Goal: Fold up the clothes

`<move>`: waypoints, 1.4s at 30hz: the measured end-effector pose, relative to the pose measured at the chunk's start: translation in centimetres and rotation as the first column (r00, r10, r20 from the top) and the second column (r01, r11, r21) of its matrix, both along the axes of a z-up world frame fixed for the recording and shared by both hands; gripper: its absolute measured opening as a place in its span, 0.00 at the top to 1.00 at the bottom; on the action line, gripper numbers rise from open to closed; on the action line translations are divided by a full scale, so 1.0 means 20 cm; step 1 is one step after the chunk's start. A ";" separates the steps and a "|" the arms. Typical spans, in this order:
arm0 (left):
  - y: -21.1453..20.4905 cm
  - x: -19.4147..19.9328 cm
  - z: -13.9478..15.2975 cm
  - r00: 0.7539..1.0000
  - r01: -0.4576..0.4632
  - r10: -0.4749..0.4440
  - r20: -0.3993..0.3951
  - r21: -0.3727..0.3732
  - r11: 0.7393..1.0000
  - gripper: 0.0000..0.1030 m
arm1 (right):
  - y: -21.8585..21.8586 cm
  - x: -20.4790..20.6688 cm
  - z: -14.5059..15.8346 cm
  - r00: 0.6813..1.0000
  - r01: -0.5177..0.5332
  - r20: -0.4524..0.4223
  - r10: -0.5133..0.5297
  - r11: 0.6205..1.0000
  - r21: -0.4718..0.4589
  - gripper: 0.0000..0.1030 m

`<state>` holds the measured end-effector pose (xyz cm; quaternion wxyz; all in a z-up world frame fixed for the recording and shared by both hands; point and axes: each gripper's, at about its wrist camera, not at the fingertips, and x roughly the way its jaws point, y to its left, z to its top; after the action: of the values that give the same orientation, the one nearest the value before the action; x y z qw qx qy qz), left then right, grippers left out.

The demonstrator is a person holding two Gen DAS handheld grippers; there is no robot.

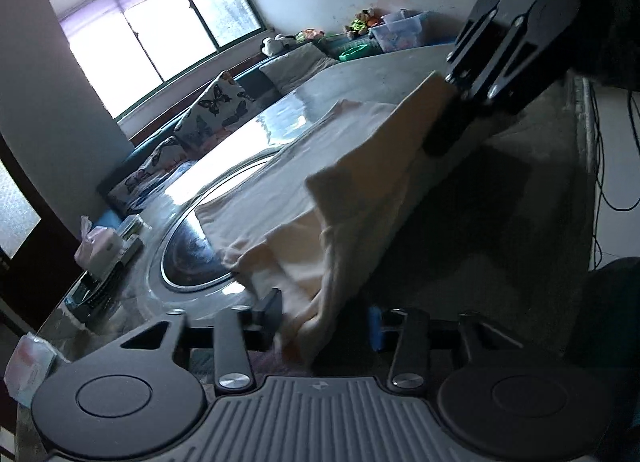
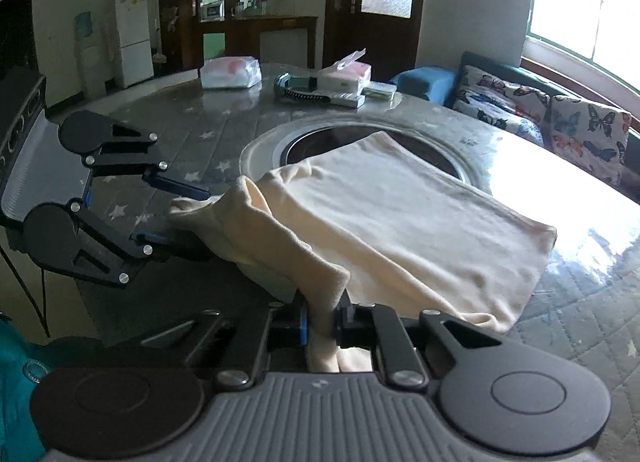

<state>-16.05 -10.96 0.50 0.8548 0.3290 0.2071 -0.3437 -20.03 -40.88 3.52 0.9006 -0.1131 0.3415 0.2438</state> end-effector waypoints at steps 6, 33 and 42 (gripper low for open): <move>0.03 -0.02 0.05 1.000 -0.006 0.006 -0.002 -0.055 0.998 0.89 | -0.01 -0.03 0.02 0.999 0.018 0.027 -0.018 1.000 0.007 0.91; 0.01 0.16 0.37 0.998 -0.050 0.039 -0.053 -0.242 0.969 0.89 | -0.09 0.02 0.32 0.995 0.006 0.098 -0.003 0.999 -0.031 0.92; -0.17 0.68 0.25 0.977 -0.195 0.172 -0.130 -0.193 0.962 0.89 | -0.12 0.56 0.25 0.999 0.025 0.048 -0.022 0.997 -0.071 0.92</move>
<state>-2.49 -14.44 5.58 0.8993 0.1990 0.2477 -0.3004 -8.91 -43.22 8.44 0.9066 -0.1471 0.3298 0.2182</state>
